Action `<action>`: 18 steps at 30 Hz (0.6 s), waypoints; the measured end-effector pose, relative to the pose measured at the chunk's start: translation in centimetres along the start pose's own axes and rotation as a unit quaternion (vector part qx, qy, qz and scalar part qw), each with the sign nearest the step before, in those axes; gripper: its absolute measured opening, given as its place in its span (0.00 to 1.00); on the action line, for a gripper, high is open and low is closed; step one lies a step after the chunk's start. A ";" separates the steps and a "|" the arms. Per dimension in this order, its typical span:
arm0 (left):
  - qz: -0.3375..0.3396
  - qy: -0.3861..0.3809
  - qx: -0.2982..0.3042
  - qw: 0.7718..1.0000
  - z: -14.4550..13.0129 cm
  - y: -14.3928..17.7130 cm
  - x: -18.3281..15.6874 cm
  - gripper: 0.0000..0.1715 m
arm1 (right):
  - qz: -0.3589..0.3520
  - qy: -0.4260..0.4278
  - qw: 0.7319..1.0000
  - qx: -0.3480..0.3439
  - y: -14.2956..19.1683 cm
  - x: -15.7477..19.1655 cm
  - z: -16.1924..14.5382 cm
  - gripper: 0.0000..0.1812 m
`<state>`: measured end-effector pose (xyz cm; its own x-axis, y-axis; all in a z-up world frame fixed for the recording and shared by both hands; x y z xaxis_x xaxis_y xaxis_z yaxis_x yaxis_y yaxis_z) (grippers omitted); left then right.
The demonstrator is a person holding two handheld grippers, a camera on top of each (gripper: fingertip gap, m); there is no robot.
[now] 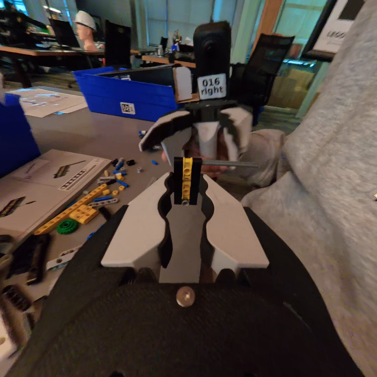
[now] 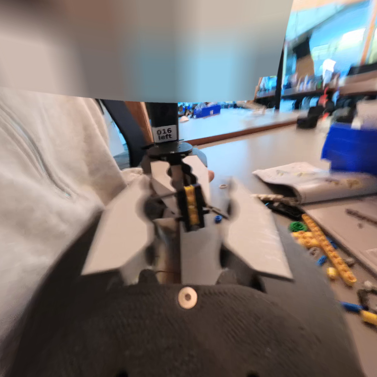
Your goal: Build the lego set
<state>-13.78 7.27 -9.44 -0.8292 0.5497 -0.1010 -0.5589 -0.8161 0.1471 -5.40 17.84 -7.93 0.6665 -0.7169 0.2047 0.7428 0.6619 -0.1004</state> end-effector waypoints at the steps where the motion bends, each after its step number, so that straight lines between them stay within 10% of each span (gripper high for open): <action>1: 0.008 0.003 0.002 1.000 -0.1 0.2 0.4 0.13 | 0.016 -0.010 1.000 0.005 0.0 0.1 0.2 0.45; 18: -0.072 0.051 0.038 0.995 -1.0 0.2 0.4 0.13 | 0.060 0.030 0.995 0.076 -1.0 1.6 -1.4 0.36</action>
<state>-14.25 7.15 -10.42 -0.7387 0.6350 -0.2259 -0.6731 -0.7127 0.1975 -5.02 15.75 -8.92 0.7560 -0.6393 0.1407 0.6423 0.7659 0.0290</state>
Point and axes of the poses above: each gripper's, where its closed fingertips meet, y back along the fingers, z out of its top, x = y × z across the jaws, the point moved 8 cm from there along y, back along the fingers
